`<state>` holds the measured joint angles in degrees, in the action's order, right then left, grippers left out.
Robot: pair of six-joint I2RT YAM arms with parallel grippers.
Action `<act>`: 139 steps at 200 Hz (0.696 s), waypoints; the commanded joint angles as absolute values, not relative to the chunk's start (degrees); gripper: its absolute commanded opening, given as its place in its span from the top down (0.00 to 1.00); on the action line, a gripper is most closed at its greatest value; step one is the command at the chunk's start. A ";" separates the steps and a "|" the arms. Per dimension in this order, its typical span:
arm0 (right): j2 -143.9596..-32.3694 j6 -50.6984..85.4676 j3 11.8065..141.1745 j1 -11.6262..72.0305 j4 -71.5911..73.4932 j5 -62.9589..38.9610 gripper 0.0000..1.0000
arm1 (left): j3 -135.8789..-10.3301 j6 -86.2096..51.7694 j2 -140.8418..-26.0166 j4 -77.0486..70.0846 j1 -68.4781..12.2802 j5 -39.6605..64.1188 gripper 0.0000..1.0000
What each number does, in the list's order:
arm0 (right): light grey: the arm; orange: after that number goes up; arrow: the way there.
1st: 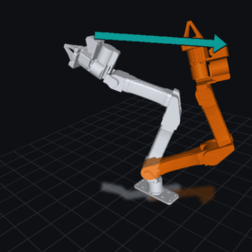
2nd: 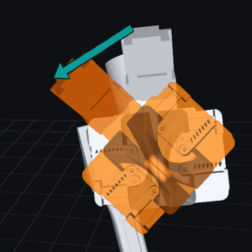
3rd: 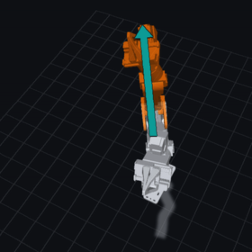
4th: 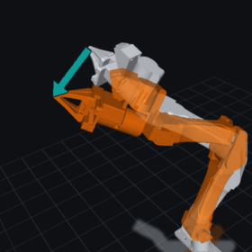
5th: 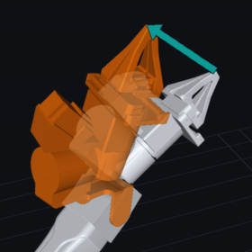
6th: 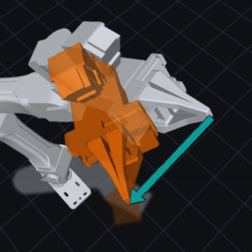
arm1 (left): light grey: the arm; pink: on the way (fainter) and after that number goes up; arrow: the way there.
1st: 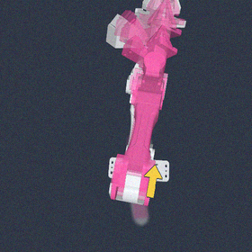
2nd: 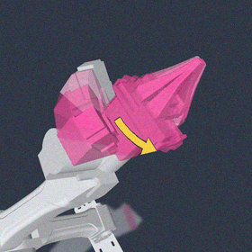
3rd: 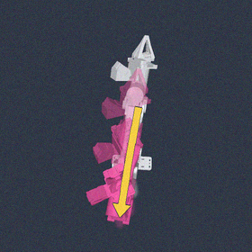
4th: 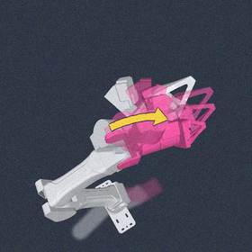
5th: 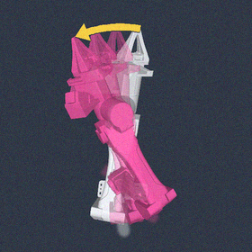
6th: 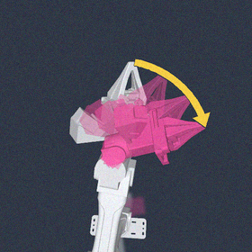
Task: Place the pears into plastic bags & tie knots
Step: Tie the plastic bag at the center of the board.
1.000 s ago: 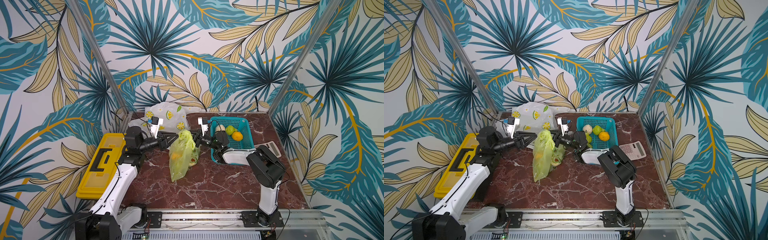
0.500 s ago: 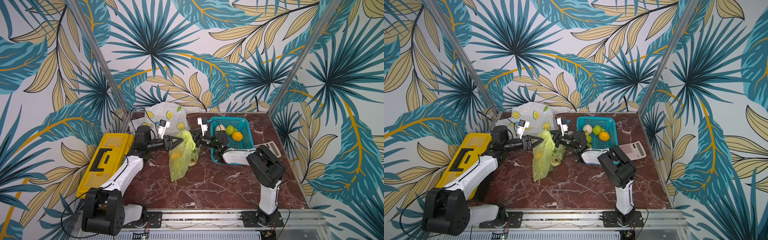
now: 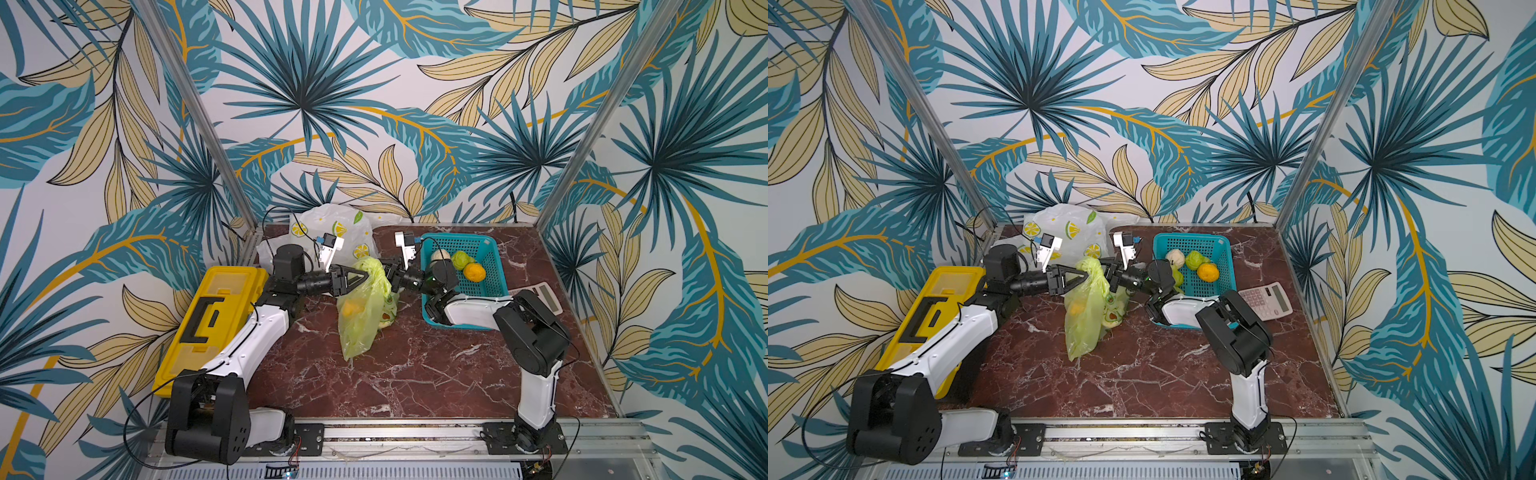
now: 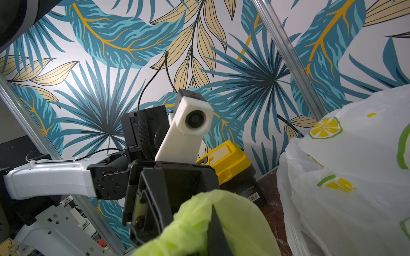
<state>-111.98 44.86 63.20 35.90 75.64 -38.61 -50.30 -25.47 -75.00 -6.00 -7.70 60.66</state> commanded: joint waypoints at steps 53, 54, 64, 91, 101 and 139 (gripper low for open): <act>-112.86 44.50 61.71 35.75 77.63 -39.47 0.95 | -52.25 -24.43 -73.56 -6.59 -6.94 63.03 0.81; -112.85 44.53 61.66 35.72 77.62 -39.47 0.95 | -52.23 -24.43 -73.61 -6.59 -6.90 63.02 0.81; -112.65 44.61 61.37 35.68 77.61 -39.34 0.95 | -52.17 -24.43 -73.65 -6.60 -6.86 63.36 0.84; -112.50 44.45 61.08 35.55 77.17 -39.12 0.95 | -52.28 -24.50 -74.05 -6.59 -6.84 63.62 0.86; -112.50 44.39 61.08 35.59 77.04 -39.20 0.95 | -52.39 -24.67 -74.24 -6.64 -6.86 63.61 0.79; -112.58 44.47 61.08 35.37 76.99 -39.24 0.96 | -52.30 -24.52 -73.92 -6.59 -6.30 63.85 0.69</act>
